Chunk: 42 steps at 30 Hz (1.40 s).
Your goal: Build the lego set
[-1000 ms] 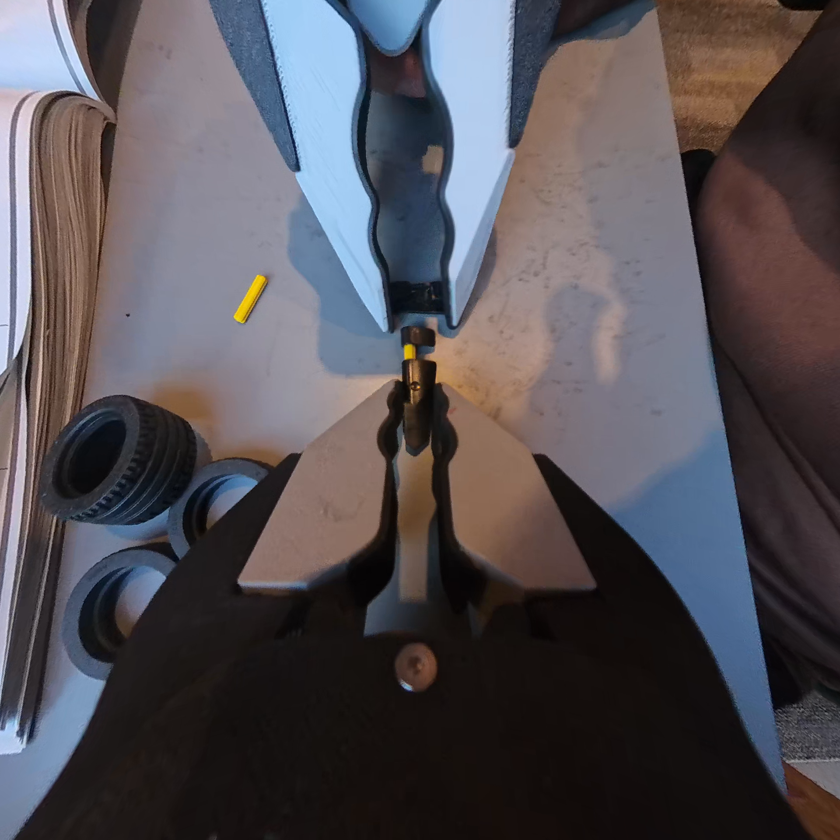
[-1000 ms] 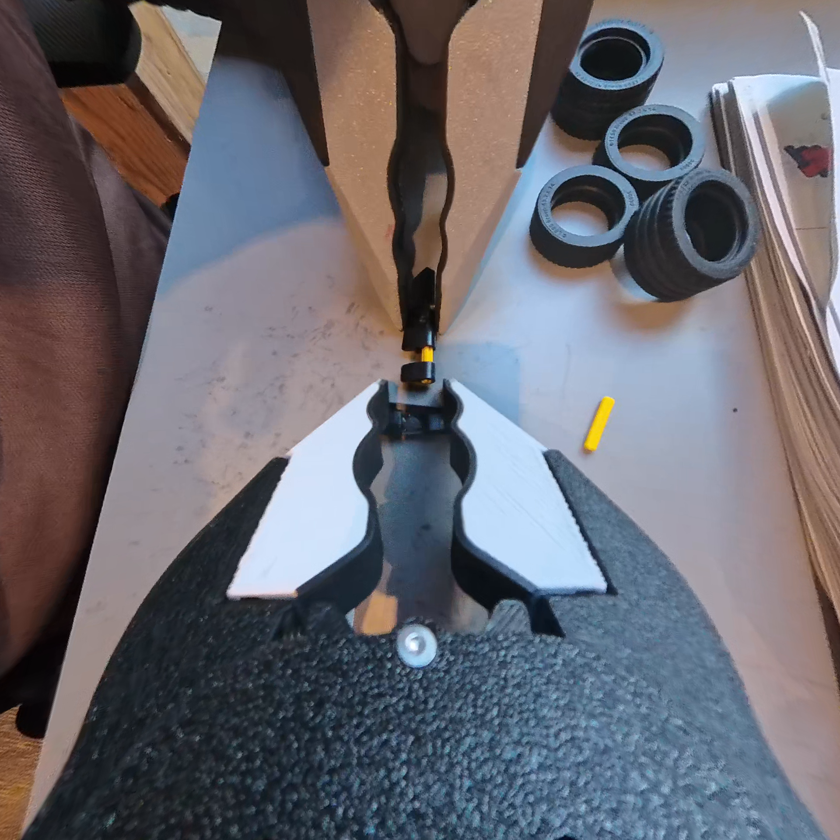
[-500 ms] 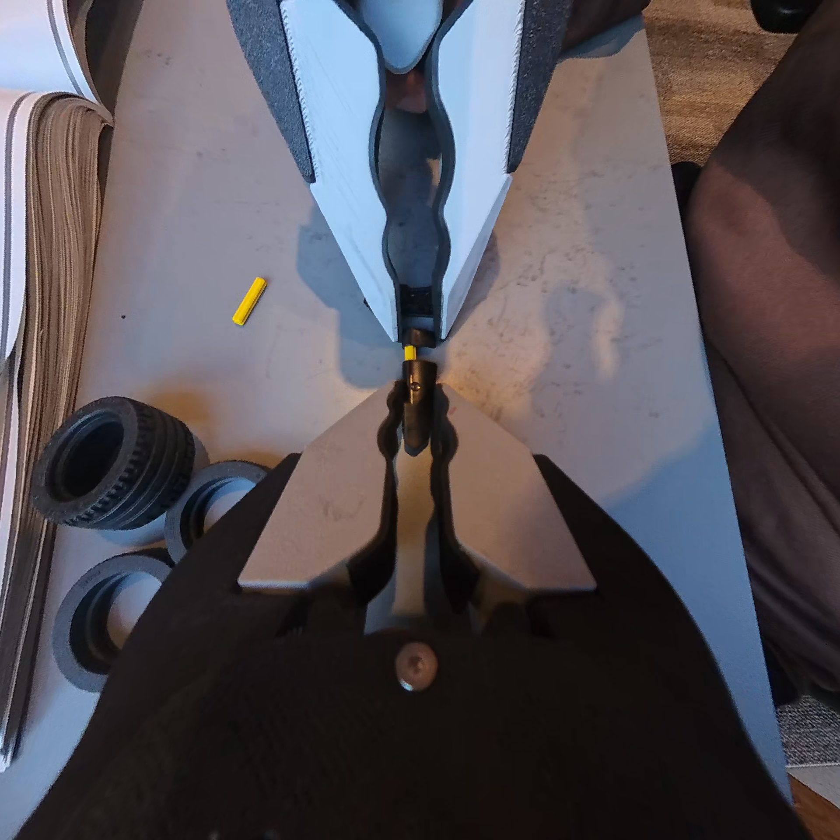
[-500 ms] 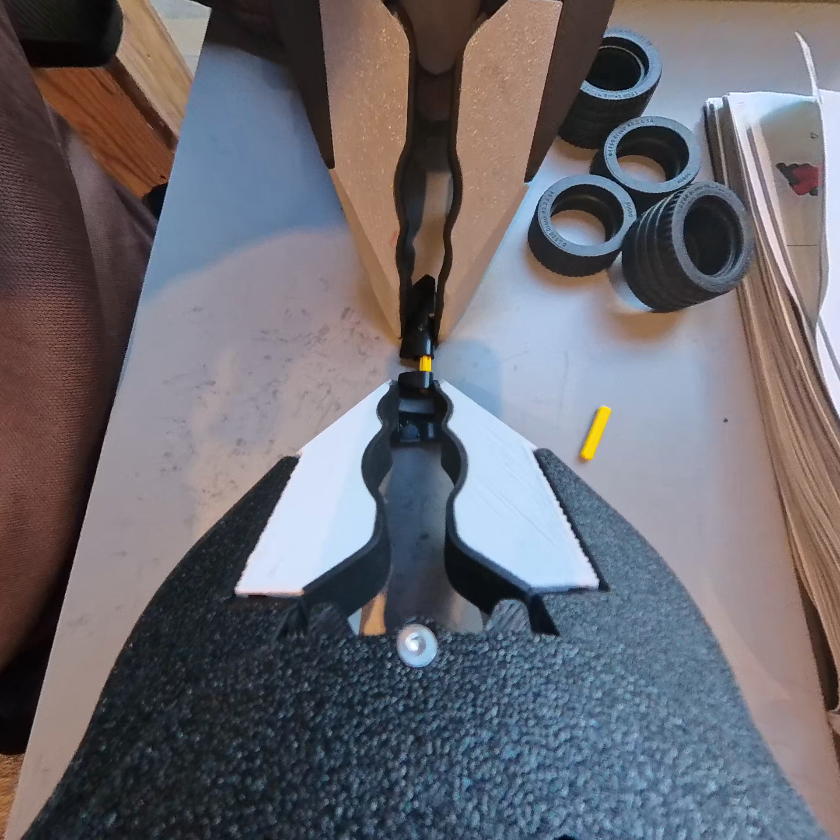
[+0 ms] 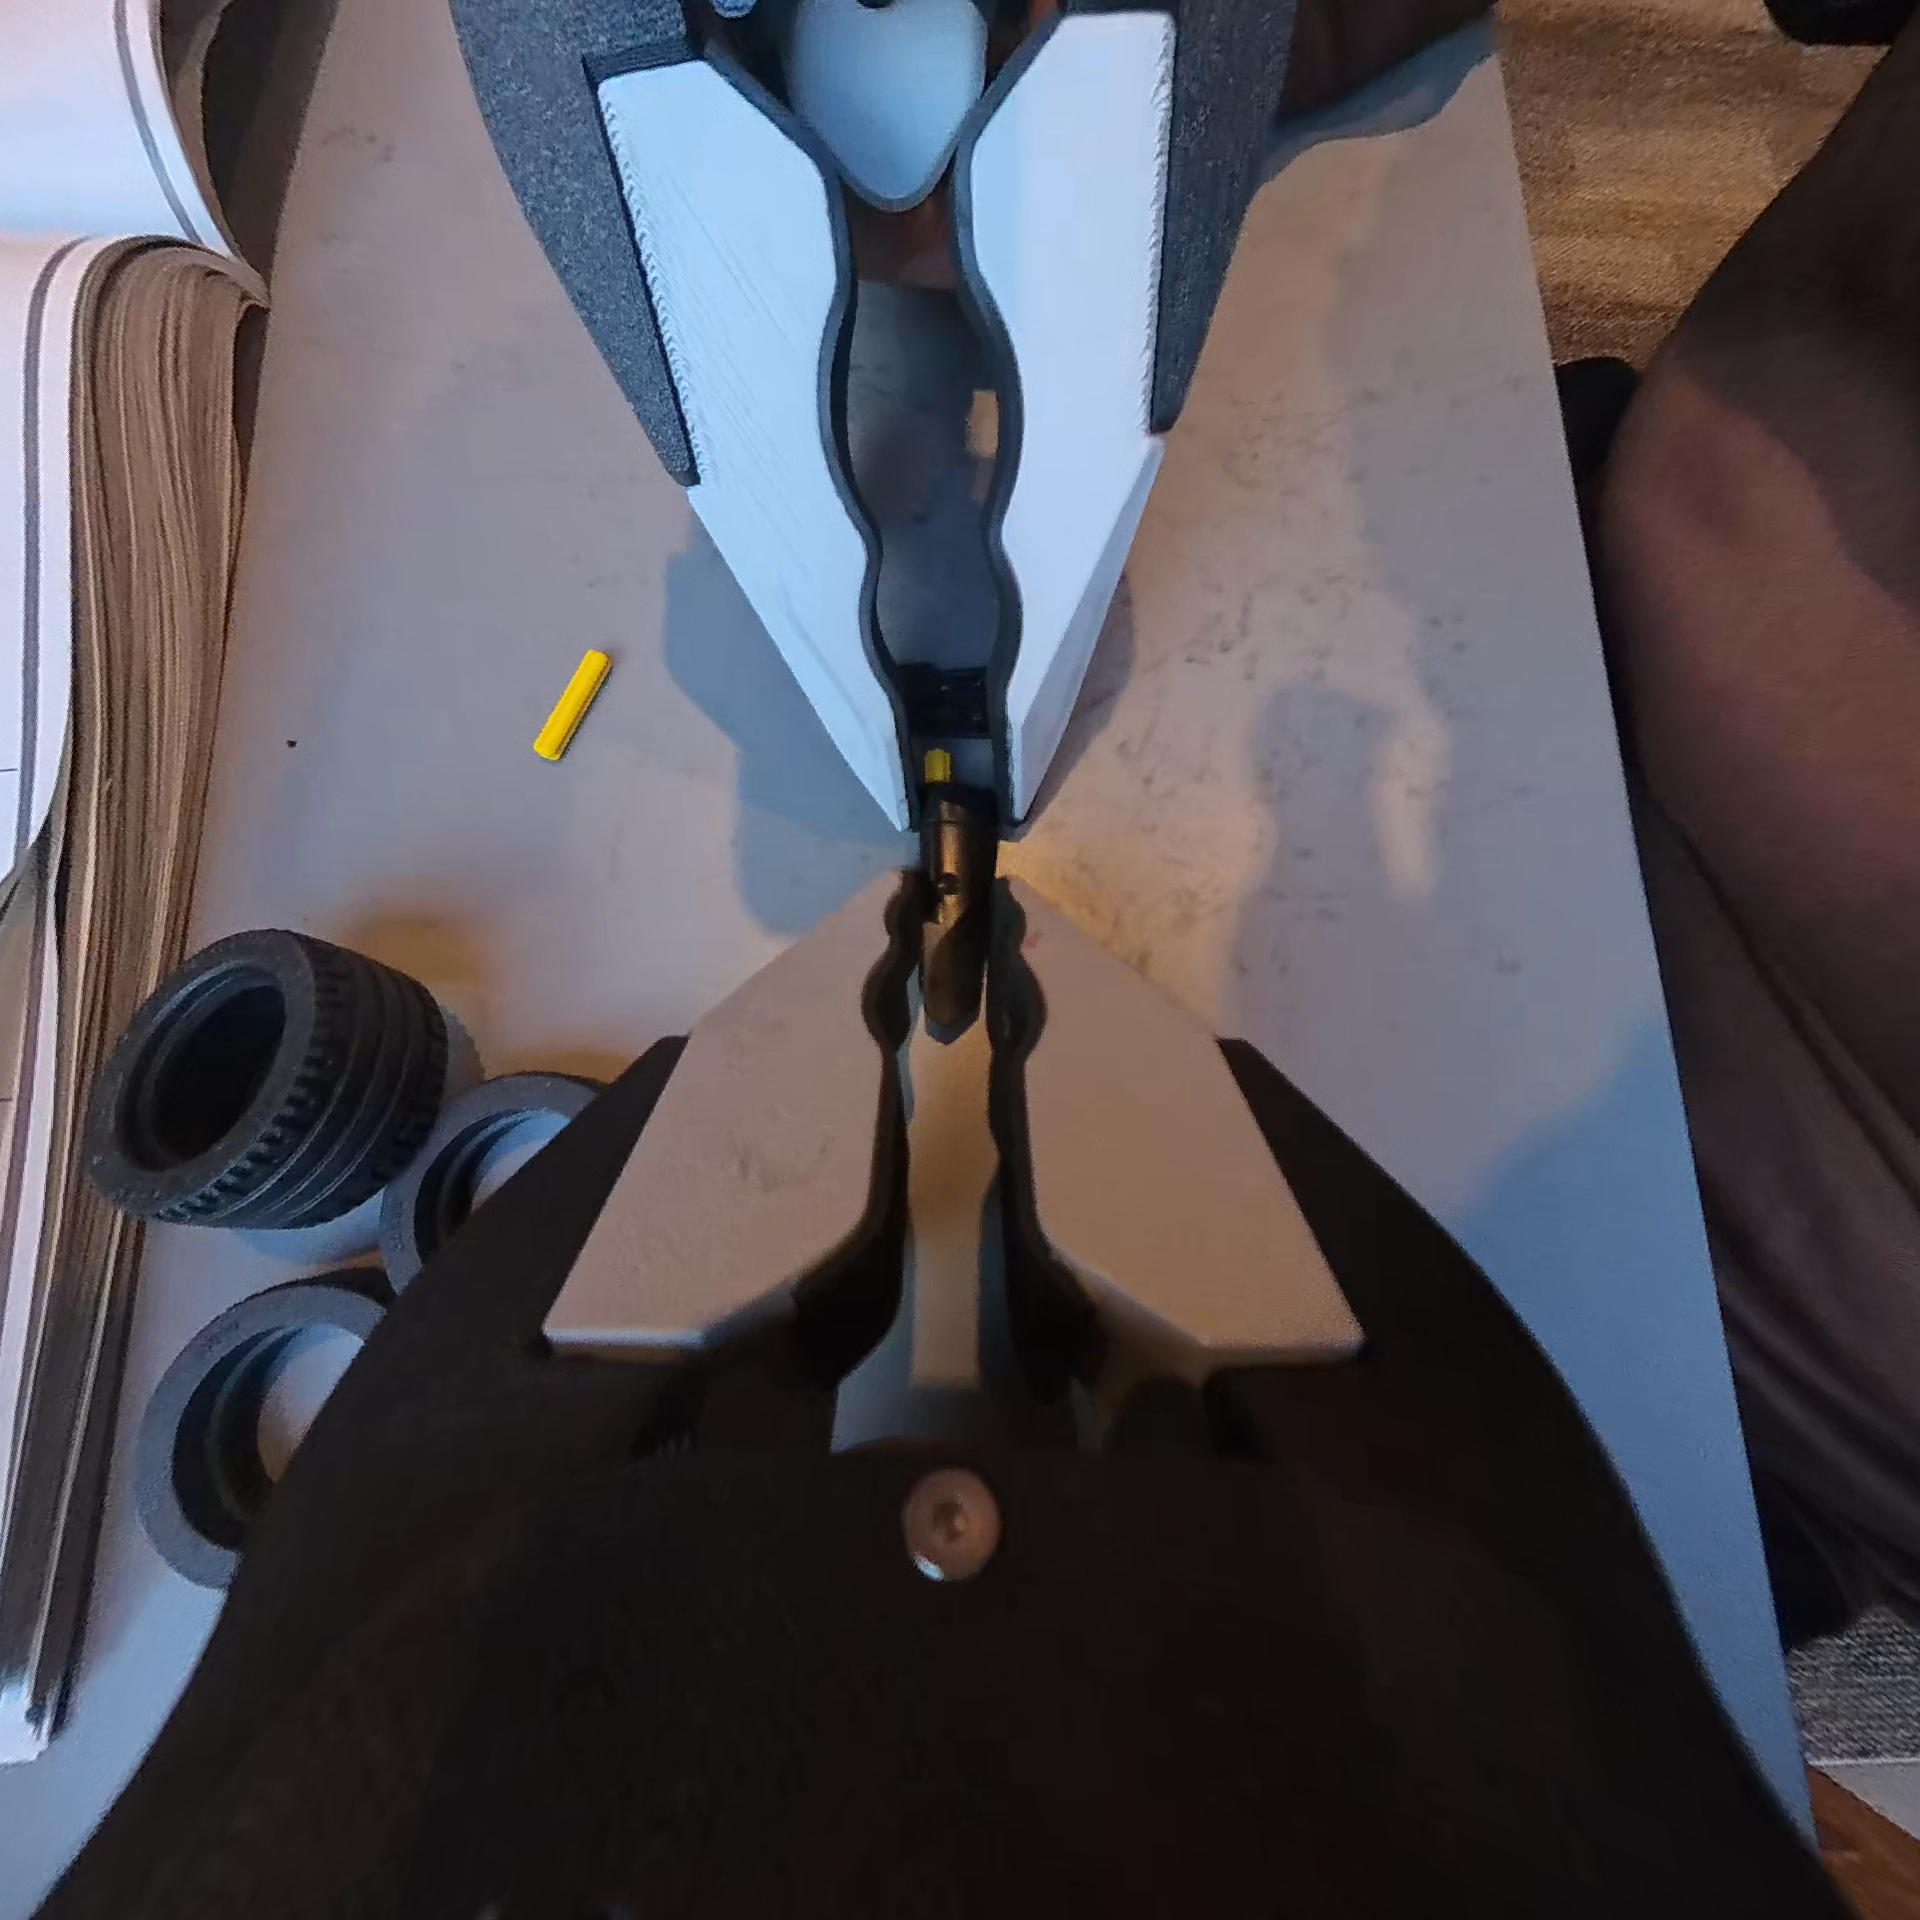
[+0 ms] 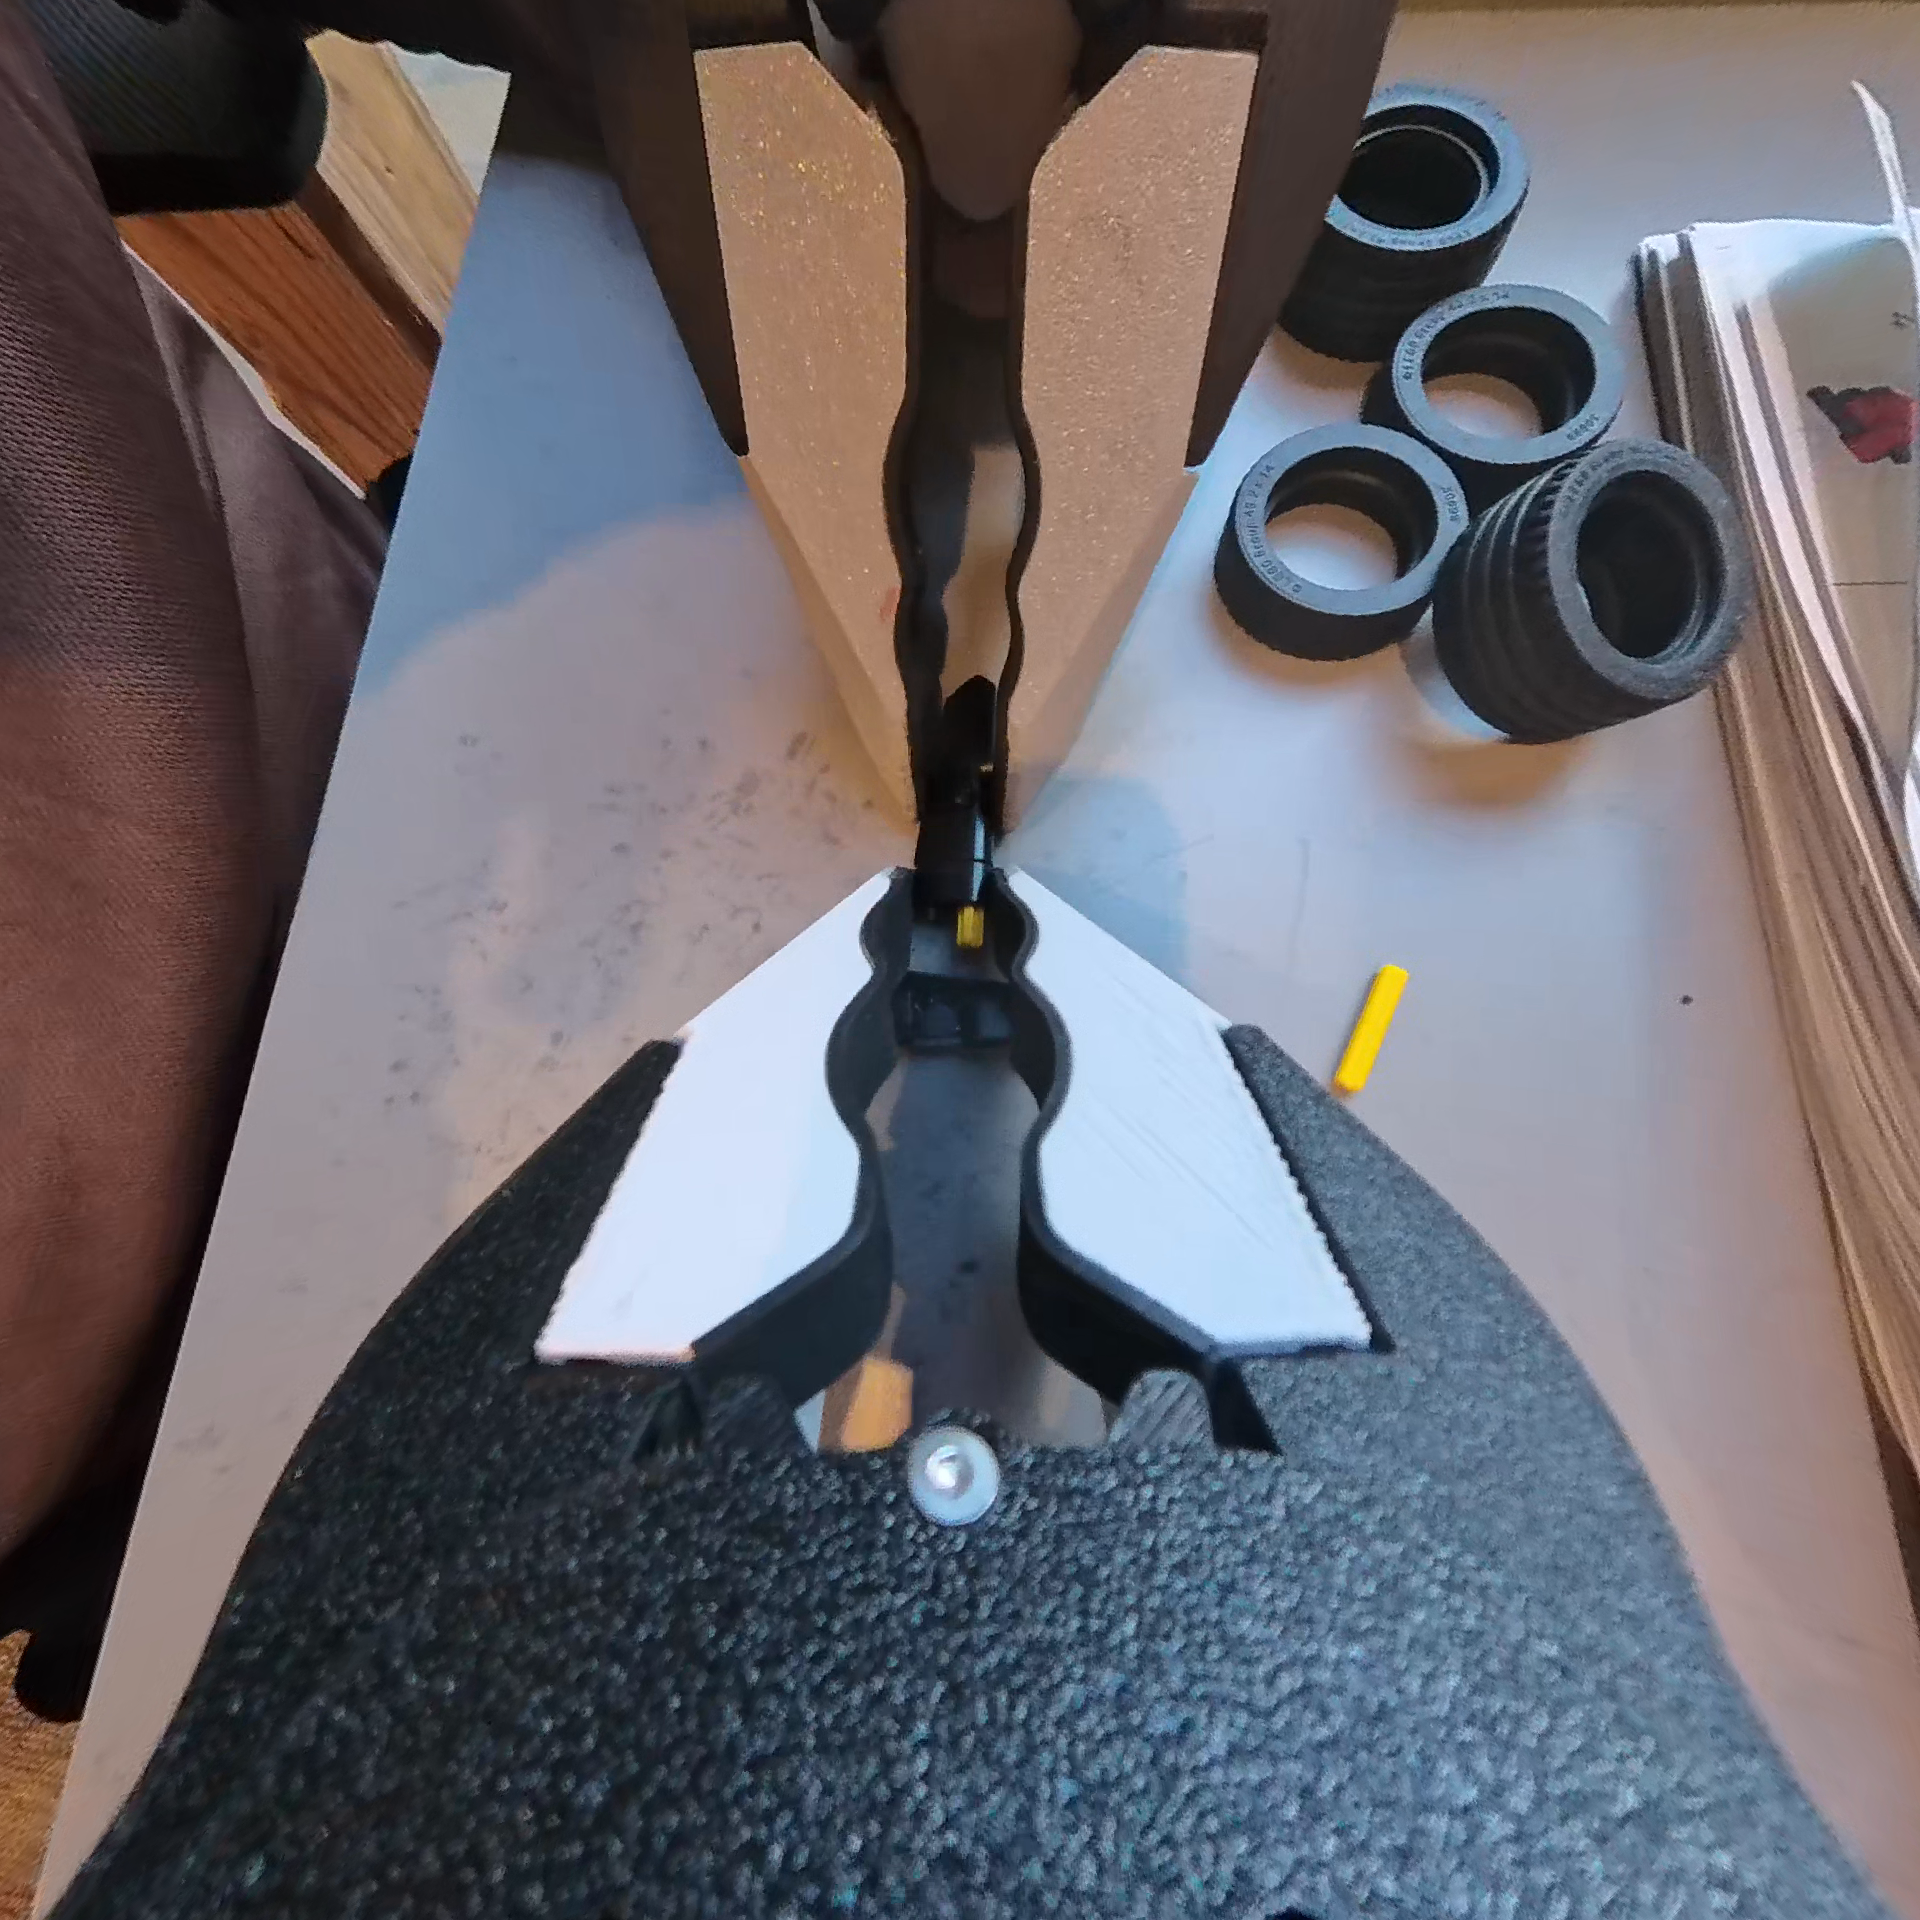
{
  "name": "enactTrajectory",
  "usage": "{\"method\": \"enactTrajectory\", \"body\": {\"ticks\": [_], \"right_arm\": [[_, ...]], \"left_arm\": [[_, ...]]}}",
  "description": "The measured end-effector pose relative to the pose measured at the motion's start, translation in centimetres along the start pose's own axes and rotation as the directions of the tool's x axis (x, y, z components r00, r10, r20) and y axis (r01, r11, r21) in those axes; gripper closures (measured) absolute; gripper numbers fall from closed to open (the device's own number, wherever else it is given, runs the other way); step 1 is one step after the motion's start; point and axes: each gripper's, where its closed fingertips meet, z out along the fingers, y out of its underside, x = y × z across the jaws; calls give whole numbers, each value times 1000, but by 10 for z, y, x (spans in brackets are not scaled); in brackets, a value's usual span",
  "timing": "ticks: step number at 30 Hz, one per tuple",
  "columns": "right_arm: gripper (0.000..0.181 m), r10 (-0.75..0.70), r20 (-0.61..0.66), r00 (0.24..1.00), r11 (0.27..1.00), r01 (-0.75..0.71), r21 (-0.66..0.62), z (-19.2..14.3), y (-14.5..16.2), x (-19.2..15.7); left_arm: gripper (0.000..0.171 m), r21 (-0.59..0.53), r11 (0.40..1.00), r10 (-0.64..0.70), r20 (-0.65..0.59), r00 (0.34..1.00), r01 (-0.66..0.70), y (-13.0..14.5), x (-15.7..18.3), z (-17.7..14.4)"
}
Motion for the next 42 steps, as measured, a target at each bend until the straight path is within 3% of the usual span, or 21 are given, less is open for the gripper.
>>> {"method": "enactTrajectory", "body": {"ticks": [15, 42], "right_arm": [[168, 162, -102, 981, 974, -142, 176, -33, -5, 45], [172, 176, -130, 976, 975, -155, 159, -33, 0, 52]], "left_arm": [[161, 5, 1000, -20, -21, 1000, 20, 4, 0, -4], [161, 17, 999, -32, -28, 999, 33, 4, -1, -4]]}}
